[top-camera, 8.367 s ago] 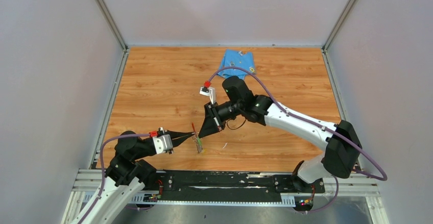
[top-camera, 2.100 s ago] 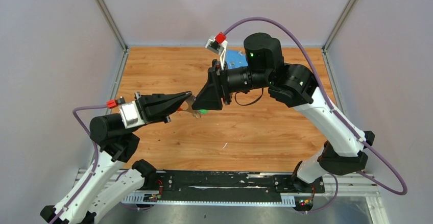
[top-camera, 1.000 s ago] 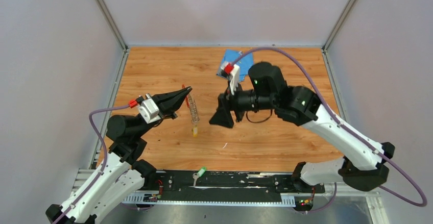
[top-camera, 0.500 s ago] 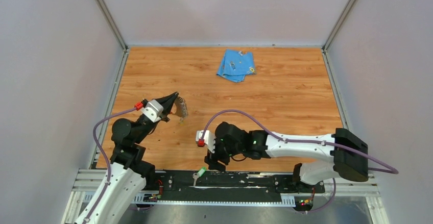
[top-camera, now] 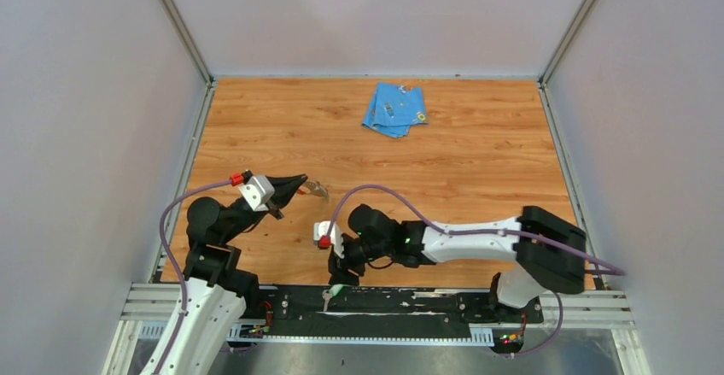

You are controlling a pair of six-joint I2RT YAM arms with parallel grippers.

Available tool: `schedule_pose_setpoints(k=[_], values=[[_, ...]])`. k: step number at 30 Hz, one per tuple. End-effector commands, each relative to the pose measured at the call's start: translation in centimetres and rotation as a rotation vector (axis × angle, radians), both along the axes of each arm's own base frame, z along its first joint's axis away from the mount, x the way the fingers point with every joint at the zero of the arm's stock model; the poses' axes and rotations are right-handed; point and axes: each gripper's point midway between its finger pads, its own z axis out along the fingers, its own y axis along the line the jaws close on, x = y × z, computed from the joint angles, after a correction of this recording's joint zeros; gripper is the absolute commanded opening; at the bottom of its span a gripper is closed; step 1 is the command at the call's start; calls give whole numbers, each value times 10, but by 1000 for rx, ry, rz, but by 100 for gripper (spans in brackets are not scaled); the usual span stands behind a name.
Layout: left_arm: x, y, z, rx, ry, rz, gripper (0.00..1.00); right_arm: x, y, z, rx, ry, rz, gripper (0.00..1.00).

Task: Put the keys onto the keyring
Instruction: Adjust the keyring.

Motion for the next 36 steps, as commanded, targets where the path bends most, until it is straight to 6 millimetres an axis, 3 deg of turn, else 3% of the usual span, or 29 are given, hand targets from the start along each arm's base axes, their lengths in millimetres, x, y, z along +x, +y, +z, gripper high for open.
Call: schedule_pose_setpoints(k=[1, 4, 8, 11, 14, 18, 21, 24, 29, 36], values=[[-33, -20, 18, -14, 22, -200, 0, 28, -13, 89, 190, -150, -87, 61], [-50, -32, 18, -17, 96, -334, 0, 27, -34, 127, 247, -185, -102, 63], [-80, -44, 22, 26, 126, -537, 0, 34, -54, 148, 264, -224, -173, 61], [-101, -47, 22, 59, 131, -661, 0, 45, -66, 179, 357, -276, -258, 62], [-109, -48, 25, 73, 121, -705, 0, 57, -66, 202, 411, -291, -304, 61], [-117, -52, 34, 78, 122, -760, 0, 75, -56, 217, 419, -278, -352, 55], [-118, -55, 38, 73, 118, -767, 0, 73, -44, 227, 463, -246, -322, 54], [-112, -57, 38, 59, 136, -745, 0, 70, -33, 230, 486, -214, -294, 56], [-92, -60, 39, 16, 199, -663, 0, 67, -29, 213, 443, -179, -279, 64], [-115, -63, 38, 65, 194, -817, 0, 65, -35, 187, 361, -248, -173, 70]])
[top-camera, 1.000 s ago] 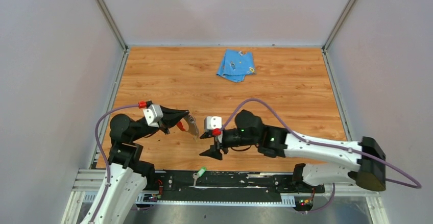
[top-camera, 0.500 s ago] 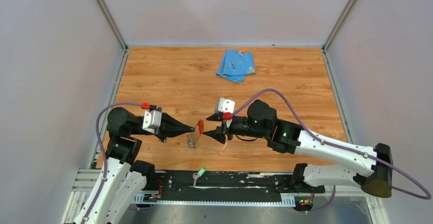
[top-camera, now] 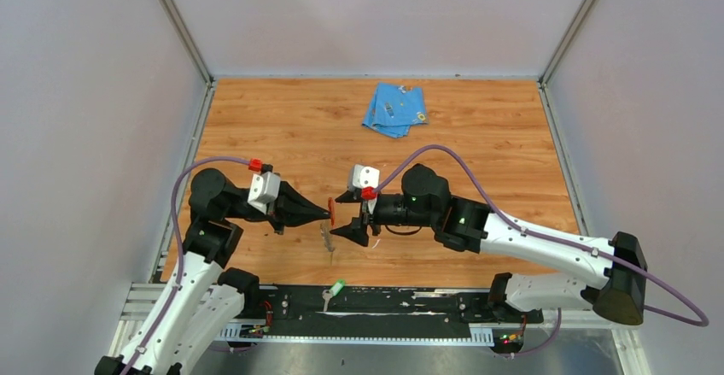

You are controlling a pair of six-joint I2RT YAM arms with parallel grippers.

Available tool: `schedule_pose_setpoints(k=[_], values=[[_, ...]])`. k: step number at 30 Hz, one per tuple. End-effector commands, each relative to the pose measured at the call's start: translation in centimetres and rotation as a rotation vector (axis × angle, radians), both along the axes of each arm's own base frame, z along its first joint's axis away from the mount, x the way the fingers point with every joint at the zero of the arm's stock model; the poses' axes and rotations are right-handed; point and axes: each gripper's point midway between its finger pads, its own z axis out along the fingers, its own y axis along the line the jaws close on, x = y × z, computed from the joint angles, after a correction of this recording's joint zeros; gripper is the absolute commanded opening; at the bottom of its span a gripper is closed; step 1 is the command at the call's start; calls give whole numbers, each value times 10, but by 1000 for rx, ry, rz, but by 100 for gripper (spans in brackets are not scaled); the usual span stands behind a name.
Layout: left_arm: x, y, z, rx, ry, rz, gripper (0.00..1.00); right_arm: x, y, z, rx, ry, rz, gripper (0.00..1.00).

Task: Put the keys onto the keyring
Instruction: Adjust the keyring.

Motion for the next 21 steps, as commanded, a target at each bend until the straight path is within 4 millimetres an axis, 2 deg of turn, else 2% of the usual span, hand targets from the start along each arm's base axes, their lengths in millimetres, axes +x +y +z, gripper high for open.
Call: schedule_pose_setpoints(k=[1, 4, 6, 13, 15, 18, 19, 21], values=[[-18, -1, 17, -3, -52, -95, 0, 1, -4, -10, -61, -59, 74, 71], [-16, -2, 21, -10, -65, -80, 0, 9, -7, -4, -67, -52, 59, 72], [-8, -2, 24, -22, -72, -25, 0, 10, -8, 1, -54, -32, 38, 73], [48, 7, 22, -80, -39, 331, 0, 0, -6, 14, 54, 93, 10, 73], [56, 10, 19, -86, -26, 380, 0, 8, -8, 7, 23, 99, -50, 72], [56, 11, 18, -91, -14, 392, 0, 39, -20, -2, -60, 68, -229, 71], [57, 11, 17, -93, -9, 399, 0, 42, -25, -10, -105, 69, -253, 71], [58, 13, 17, -100, -5, 419, 0, 38, -21, -4, -82, 78, -233, 71]])
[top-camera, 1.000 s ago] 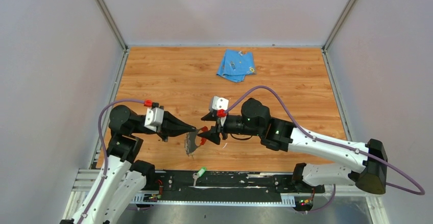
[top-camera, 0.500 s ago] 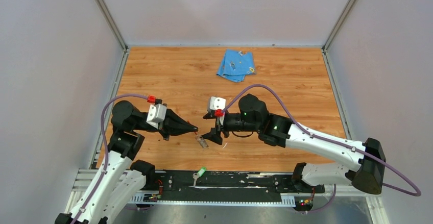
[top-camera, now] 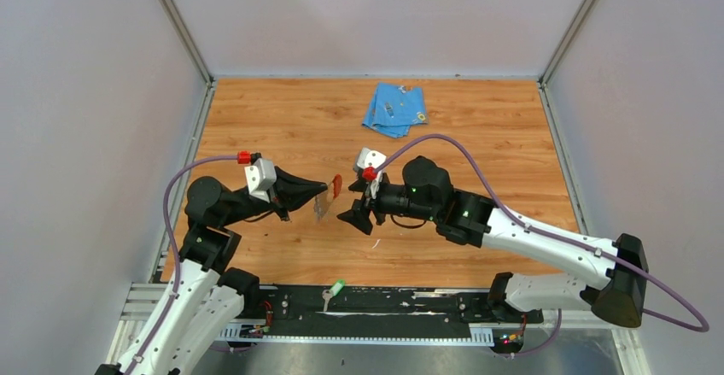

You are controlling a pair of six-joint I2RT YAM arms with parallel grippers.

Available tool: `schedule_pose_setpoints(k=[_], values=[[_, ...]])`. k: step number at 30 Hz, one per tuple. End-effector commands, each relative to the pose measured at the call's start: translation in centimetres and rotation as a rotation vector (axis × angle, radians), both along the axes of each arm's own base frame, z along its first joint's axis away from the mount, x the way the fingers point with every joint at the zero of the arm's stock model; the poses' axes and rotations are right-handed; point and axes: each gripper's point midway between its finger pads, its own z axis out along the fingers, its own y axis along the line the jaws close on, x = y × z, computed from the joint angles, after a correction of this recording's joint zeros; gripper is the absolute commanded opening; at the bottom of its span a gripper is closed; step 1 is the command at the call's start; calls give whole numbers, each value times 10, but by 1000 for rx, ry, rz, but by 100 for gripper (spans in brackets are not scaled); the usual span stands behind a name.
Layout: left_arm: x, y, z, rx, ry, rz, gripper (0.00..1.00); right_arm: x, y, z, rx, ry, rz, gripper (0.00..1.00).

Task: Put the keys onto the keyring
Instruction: Adjust the keyring.

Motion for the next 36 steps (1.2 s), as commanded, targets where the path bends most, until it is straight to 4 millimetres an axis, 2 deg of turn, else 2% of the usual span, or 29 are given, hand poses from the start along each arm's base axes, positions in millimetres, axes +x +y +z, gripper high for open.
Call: schedule_pose_setpoints(k=[1, 3, 6, 11, 14, 16, 18, 19, 22, 23, 31, 36], values=[[10, 6, 1, -31, 8, 90, 0, 8, 0, 10, -2, 4, -64, 71], [15, 8, 0, -35, 16, 115, 0, -1, 11, 17, 50, 50, -25, 71], [19, 9, -1, -40, 31, 136, 0, -4, 25, 17, 70, 81, -10, 72], [21, 8, 2, -45, 28, 147, 0, 7, 44, 4, 50, 63, -72, 73], [20, 8, 4, -49, 25, 150, 0, 20, 48, -3, 29, 28, -158, 68], [20, 8, 5, -53, 25, 149, 0, 32, 46, -4, 14, -10, -232, 60], [18, 8, 7, -58, 24, 149, 0, 40, 42, -2, 11, -43, -283, 48], [18, 9, 7, -61, 28, 148, 0, 43, 40, -2, 12, -56, -308, 40], [16, 8, 7, -67, 44, 141, 0, 49, 36, 0, 30, -86, -342, 7], [15, 8, 6, -67, 50, 138, 0, 49, 35, 1, 31, -106, -347, 1], [10, 7, -3, -68, 77, 118, 0, 42, 18, 10, 113, -185, -372, 0], [3, 4, -5, -59, 73, 77, 2, 36, 17, 13, 125, -195, -347, 1]])
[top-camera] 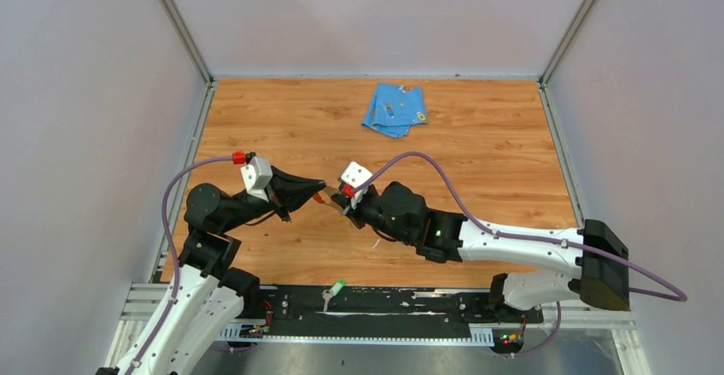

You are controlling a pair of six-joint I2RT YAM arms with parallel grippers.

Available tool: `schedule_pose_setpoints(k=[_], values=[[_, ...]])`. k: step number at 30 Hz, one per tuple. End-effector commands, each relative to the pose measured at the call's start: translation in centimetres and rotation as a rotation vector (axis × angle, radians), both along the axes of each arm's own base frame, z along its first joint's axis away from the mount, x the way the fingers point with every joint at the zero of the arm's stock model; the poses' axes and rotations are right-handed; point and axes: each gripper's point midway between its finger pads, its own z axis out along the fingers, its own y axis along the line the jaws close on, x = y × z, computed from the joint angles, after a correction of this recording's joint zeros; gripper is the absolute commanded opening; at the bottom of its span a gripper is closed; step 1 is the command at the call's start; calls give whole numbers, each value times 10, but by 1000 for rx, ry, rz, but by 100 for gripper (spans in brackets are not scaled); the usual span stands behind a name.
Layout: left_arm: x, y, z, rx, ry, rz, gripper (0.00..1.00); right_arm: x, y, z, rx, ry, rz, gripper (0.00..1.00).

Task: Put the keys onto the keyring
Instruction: Adjust the keyring.

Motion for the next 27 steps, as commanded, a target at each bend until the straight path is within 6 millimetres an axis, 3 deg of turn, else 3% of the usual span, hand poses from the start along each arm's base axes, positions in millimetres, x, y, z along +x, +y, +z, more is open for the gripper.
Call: schedule_pose_setpoints(k=[1, 9, 17, 20, 25, 27], values=[[-8, -3, -4, 5, 9, -42, 2, 2, -5, 35, 103, -67, -29, 0], [-18, -4, -4, 14, 2, -83, 17, 3, -16, 40, 89, -95, -55, 0], [-13, -3, -12, 31, 3, -64, 5, -2, -18, 42, 85, -100, -42, 0], [-10, -4, -11, 25, 32, -62, 6, -3, -16, 42, 81, -104, -36, 1], [-16, -7, -13, 37, 29, -103, 31, -5, -15, 42, 74, -104, -25, 0], [-16, -5, -13, 45, -12, -92, 34, -5, -15, 41, 72, -103, -22, 0]])
